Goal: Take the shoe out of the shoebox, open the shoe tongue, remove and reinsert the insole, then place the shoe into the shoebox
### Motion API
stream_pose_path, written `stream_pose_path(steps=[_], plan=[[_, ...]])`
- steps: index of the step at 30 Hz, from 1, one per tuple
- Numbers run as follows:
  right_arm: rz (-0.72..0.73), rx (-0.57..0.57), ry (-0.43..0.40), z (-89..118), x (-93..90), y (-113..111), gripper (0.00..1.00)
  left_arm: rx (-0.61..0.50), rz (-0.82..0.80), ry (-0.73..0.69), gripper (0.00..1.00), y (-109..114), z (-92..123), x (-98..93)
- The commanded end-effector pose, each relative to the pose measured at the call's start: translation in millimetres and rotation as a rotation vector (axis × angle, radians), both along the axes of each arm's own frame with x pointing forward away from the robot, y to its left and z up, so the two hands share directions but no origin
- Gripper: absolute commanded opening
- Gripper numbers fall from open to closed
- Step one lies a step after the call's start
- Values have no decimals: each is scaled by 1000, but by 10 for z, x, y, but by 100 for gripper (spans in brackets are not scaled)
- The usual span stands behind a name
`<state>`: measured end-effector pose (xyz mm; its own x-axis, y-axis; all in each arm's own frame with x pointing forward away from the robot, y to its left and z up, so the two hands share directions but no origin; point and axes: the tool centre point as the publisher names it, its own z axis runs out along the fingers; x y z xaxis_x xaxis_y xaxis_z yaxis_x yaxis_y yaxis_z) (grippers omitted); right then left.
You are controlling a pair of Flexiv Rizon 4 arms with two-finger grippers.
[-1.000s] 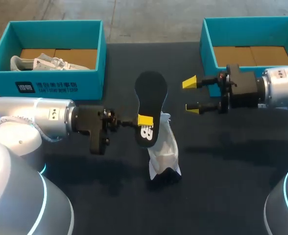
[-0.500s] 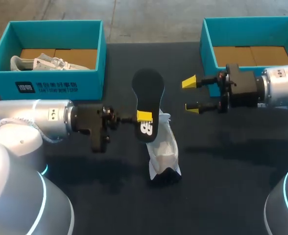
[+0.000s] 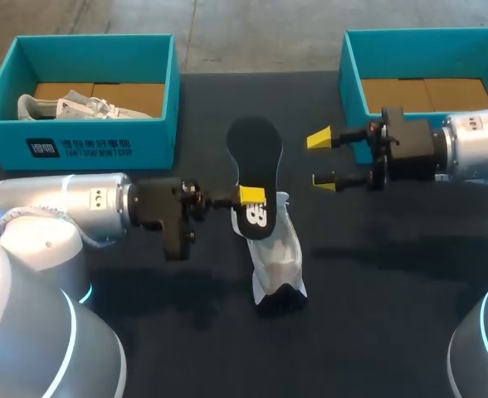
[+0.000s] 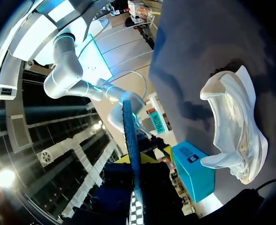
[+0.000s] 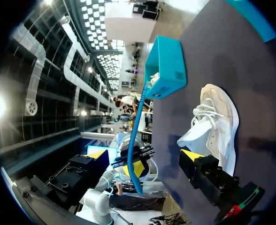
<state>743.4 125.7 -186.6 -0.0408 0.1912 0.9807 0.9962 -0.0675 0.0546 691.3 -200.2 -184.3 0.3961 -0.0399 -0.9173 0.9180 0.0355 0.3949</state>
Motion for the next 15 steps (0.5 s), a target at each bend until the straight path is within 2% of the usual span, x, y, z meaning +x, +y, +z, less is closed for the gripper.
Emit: stream_pose_path(steps=[1,15], plan=[[-1,2,-8,-6,42,104,100,0,1,0,0,-12,-37,-3],[34,34,1,-53,198,310,100,3,0,-15,0,22,-126,-40]])
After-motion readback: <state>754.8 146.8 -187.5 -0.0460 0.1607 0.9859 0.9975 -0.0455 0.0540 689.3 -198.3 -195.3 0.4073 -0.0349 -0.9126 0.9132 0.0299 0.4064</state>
